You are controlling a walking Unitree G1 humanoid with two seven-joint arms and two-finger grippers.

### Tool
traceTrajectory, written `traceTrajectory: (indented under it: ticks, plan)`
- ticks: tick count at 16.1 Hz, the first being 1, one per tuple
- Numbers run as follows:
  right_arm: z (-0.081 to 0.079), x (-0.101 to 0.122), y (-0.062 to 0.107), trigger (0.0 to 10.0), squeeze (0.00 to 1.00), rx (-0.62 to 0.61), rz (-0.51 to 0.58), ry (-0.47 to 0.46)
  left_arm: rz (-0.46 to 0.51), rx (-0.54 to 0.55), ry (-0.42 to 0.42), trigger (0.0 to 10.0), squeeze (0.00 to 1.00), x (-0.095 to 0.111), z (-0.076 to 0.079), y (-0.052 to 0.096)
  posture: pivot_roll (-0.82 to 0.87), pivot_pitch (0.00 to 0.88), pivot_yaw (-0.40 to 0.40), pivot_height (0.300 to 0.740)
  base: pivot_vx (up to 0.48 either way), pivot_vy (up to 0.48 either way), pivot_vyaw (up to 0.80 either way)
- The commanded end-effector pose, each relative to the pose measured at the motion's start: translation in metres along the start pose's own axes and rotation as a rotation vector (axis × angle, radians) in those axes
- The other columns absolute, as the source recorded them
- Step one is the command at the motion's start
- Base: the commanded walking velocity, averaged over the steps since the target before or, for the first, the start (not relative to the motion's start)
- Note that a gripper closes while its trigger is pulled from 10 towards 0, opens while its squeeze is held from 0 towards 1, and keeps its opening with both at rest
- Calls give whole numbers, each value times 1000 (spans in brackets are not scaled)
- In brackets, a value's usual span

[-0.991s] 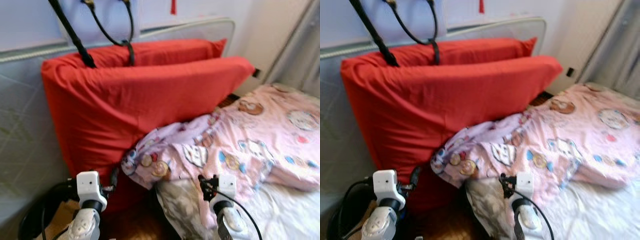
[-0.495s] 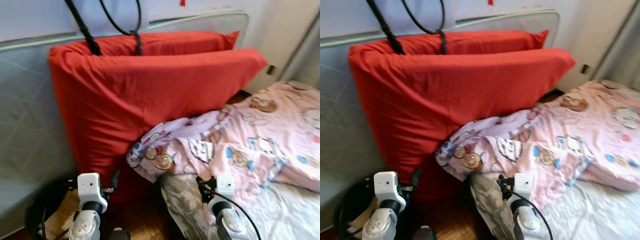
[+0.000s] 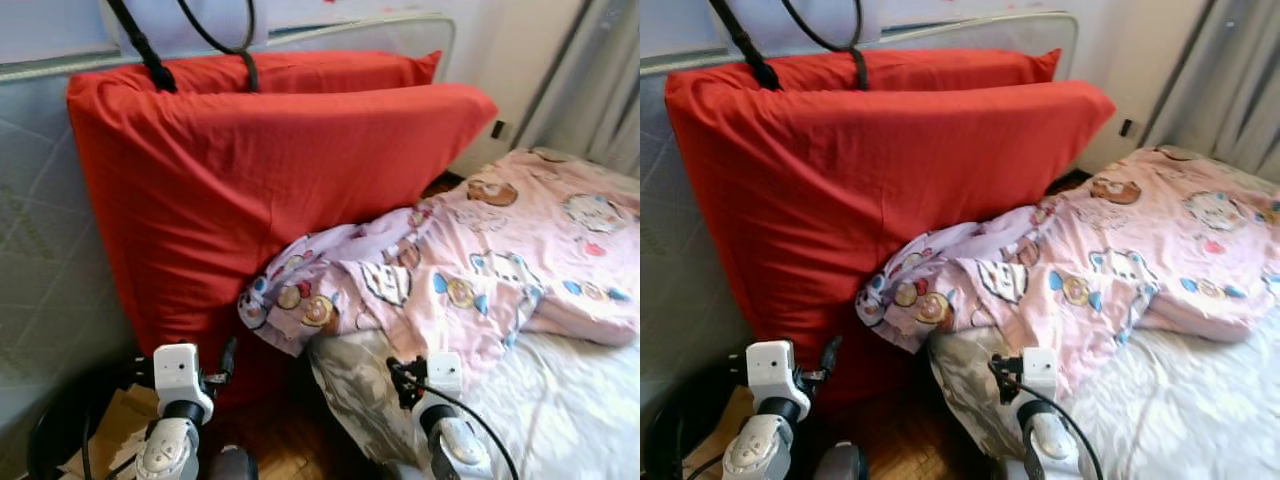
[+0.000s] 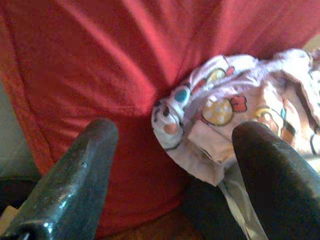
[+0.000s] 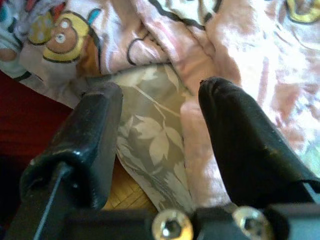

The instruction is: Clean up the room

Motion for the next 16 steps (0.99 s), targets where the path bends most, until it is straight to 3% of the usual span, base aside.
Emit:
traceTrajectory:
  ticks: [1,3,4,5,9,16]
  plan:
    - [2,3,-3,10000,0,-10,-11,18,-3,-12,-6,10000,0,1,3,-1,76,0,-80,604,0,0,0]
    - [2,0,-6,10000,0,-10,-49,47,-5,-14,-9,10000,0,1,3,-1,78,0,-79,604,0,0,0]
    - [0,0,-8,10000,106,1,-63,55,-6,-16,-10,10000,0,1,3,-1,81,0,-80,604,0,0,0]
    - [-2,0,-10,10000,1000,15,-83,76,-7,-16,-10,10000,0,1,3,-1,82,2,-79,604,0,0,0]
    - [-4,-2,-18,10000,1000,10,-181,178,-8,-29,-11,10000,0,3,7,-4,99,15,-84,604,0,0,0]
    - [-2,-3,-20,10000,1000,5,-224,203,22,-66,-9,10000,0,17,19,-7,126,71,-96,604,0,0,0]
Point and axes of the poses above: a point about 5 cm out from each wrist's last joint towards the gripper, its own y axis pointing back from the gripper into the wrist, its own x axis along the axis of the wrist's last joint, z = x × y, the point moved 6 cm from there along -y, pointing out of the wrist towards the gripper, and after that the axes turned 5 degrees about y, right-handed, at the moved point
